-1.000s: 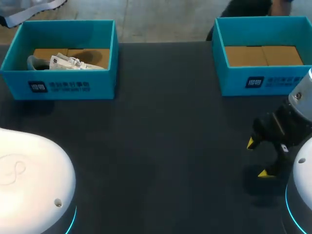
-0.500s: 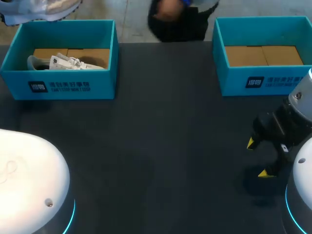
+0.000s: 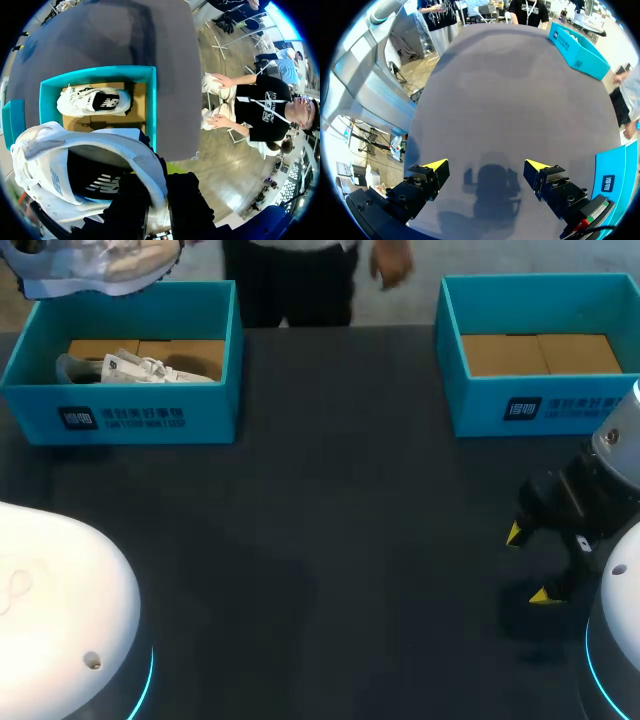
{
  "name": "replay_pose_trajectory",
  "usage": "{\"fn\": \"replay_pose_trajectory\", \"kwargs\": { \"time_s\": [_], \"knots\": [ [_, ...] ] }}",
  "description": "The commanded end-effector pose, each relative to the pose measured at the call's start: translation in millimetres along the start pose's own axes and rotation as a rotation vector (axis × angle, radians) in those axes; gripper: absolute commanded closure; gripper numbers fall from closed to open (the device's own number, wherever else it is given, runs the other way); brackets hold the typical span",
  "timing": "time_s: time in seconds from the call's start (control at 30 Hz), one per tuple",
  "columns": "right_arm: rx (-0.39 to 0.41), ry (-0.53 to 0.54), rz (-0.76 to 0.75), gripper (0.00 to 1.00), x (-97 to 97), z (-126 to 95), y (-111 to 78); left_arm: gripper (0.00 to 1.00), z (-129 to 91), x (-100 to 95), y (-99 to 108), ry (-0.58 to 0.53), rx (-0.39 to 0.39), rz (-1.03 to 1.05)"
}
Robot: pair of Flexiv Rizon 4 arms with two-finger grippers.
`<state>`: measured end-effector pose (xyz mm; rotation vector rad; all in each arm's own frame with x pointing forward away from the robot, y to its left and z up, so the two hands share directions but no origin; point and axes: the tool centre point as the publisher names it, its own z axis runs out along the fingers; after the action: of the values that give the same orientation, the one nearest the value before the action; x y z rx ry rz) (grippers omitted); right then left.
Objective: Take the shoe out of the shoebox, open the shoe tongue, remove and reinsert the insole, then place the shoe into the shoebox
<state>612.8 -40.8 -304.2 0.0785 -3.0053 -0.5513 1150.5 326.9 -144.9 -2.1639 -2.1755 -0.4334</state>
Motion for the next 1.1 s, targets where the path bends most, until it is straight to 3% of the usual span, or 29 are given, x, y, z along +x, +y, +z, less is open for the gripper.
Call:
{"fn": "replay_pose_trajectory", "kwargs": {
  "time_s": [0.03, 0.27, 0.6, 1.1],
  "knots": [
    [0.002, -0.002, 0.001, 0.00, 0.7, 1, 0.3, 1.00, -2, 0.3, -1, -0.001, -0.002, 0.001],
    [0.002, -0.002, 0.001, 0.00, 0.7, 1, 0.3, 1.00, 13, -8.1, 18, -0.010, 0.024, 0.021],
    [0.002, -0.002, 0.001, 0.00, 0.7, 1, 0.3, 1.00, 58, -24.5, 38, 0.057, 0.062, 0.037],
    [0.002, -0.002, 0.001, 0.00, 0.7, 1, 0.3, 1.00, 99, -44.9, 23, 0.103, 0.075, 0.067]
  ]
}}
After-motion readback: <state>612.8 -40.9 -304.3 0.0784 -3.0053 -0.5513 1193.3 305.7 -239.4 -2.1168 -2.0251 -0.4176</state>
